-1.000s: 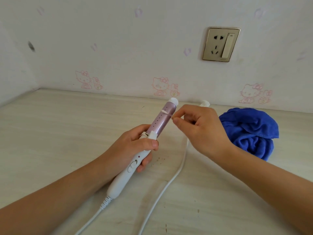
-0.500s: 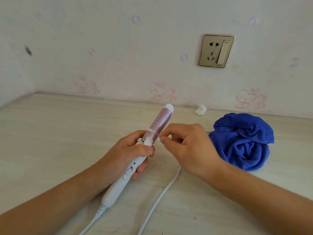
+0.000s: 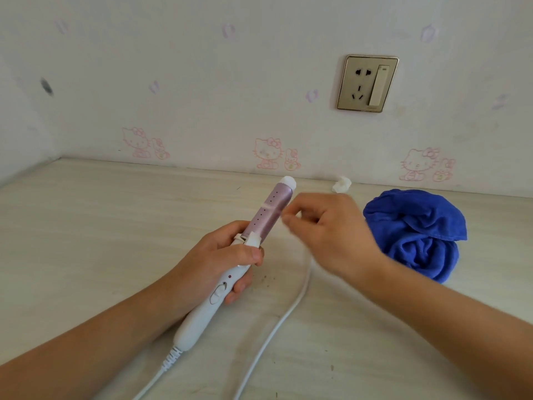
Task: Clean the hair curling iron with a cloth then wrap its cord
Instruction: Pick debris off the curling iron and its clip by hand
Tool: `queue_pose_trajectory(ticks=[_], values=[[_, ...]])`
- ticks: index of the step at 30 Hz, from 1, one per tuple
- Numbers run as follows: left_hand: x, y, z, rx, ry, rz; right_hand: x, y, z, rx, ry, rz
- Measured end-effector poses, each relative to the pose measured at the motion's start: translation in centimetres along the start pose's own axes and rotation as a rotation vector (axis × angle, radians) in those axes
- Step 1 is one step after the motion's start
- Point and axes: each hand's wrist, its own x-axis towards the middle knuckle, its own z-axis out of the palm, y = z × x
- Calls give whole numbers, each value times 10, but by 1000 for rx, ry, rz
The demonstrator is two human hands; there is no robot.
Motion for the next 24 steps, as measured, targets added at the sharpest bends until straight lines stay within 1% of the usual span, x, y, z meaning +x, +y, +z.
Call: queue_pose_trajectory(ticks=[2,3,6,8,10,13,15,18,19,20,23,24], values=[[-1,0,0,6,-3,-3,12,7,-12,22,63,81],[-1,-1,0,7,-6,0,12,8,-13,26,63,85],[-2,0,0,2,-13,24,-9,-4,4,10,-42,-25],[-1,1,0,-38,3,16,-14,-10,9,-4,-78,-93],[-1,2,1,-68,10,13,-2,-5,1,-3,-28,-47],[-5,1,2,-15,-2,49,14,6,-14,52,60,65],[-6,1,2,-3,12,57,6,3,-9,34,36,23],[-6,2,2,-27,44,56,-19,-14,11,2,-66,-112],[-6,3,3,-36,47,51,-20,-15,12,0,-83,-125],[-6,4,3,-36,48,43,-14,-13,8,-7,-73,-110],[-6,4,4,-15,57,14,11,3,-10,38,53,33],[-6,3,4,-8,55,13,14,6,-13,63,74,51]])
